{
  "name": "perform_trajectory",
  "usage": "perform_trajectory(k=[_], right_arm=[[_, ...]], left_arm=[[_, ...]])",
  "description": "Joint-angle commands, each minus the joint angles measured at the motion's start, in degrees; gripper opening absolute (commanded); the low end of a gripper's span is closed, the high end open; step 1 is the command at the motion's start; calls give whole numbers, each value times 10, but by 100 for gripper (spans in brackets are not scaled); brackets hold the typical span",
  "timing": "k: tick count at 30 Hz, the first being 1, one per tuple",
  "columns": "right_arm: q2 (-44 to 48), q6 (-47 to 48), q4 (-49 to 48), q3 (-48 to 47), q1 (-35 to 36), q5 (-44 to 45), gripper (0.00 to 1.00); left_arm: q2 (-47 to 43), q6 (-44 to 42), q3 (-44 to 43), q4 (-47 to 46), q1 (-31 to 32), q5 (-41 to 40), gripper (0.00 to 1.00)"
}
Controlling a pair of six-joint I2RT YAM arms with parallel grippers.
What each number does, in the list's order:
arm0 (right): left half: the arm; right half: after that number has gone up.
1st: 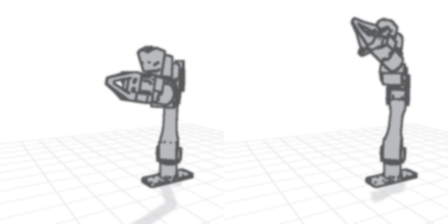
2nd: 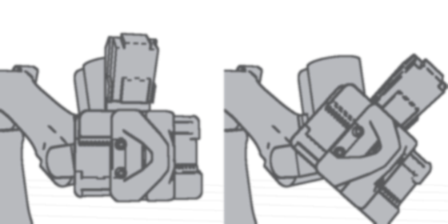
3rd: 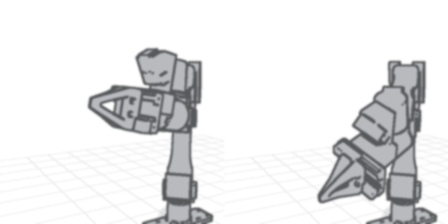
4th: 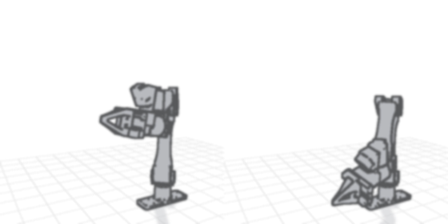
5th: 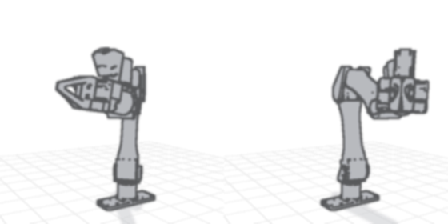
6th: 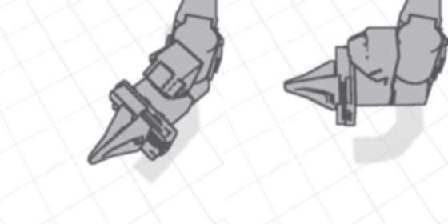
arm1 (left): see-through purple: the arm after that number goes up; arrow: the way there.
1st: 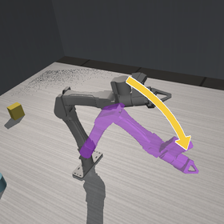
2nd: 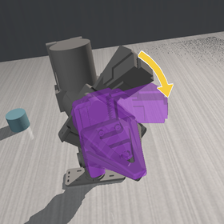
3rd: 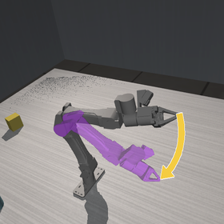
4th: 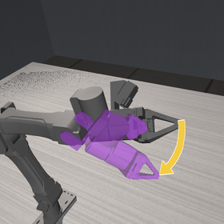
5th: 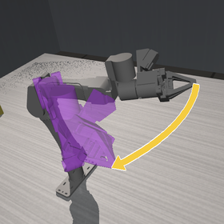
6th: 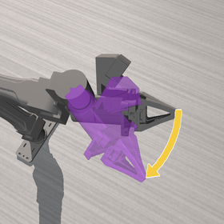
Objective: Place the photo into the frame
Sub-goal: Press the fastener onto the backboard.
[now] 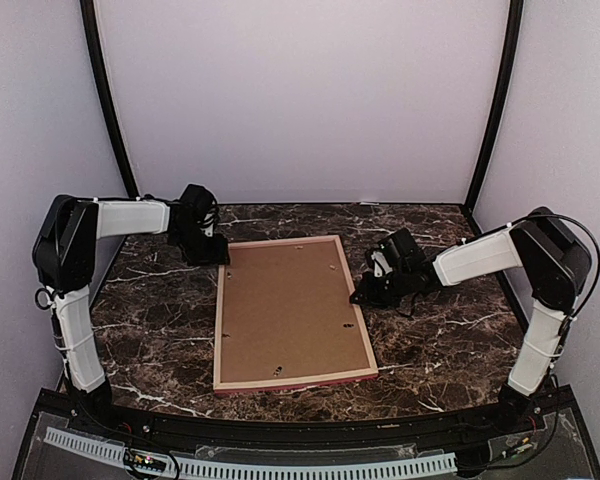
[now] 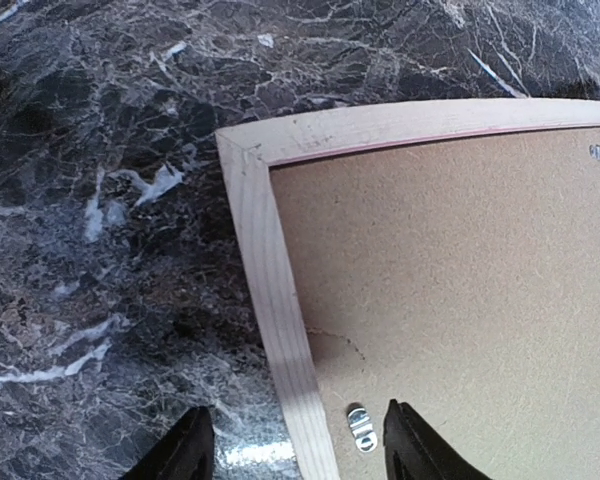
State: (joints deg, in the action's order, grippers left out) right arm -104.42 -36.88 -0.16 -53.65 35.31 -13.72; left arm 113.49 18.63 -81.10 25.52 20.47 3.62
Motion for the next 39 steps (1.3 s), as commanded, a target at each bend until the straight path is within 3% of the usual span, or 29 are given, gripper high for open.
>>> perform_trajectory(k=[1,27,39], right_arm=[[-38,-1,43,23,7,-10,16],[-29,-5,35,40,8,-7,16],[-34,-5,33,38,8,-9,16]], left_arm=[[-29,-1,16,21,0,-29,59],[20,1,0,54,0,-28,57],[33,-9,-3,42,7,40,57]])
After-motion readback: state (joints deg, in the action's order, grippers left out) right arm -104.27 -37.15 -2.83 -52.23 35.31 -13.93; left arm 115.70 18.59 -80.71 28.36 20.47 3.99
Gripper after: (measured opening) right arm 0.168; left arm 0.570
